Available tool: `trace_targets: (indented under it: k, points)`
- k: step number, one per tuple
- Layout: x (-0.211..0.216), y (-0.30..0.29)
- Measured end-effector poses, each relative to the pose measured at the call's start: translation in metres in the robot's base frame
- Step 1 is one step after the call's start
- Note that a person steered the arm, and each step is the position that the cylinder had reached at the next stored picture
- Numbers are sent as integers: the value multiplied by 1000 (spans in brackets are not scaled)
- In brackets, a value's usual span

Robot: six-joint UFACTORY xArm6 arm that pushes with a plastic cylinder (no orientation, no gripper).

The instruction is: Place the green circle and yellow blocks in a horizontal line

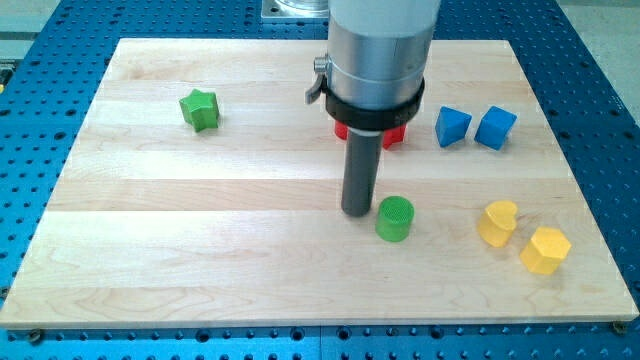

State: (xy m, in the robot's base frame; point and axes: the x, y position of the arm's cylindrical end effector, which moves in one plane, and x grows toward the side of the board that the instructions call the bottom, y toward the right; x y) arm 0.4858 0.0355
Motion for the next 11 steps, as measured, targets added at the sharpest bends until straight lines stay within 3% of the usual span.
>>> trace_targets:
  k: [3, 6, 8, 9, 10, 11]
  points:
    - [35, 86]
    - [44, 85]
    - [28, 82]
    - [-25, 124]
    - [-4, 191]
    - [10, 179]
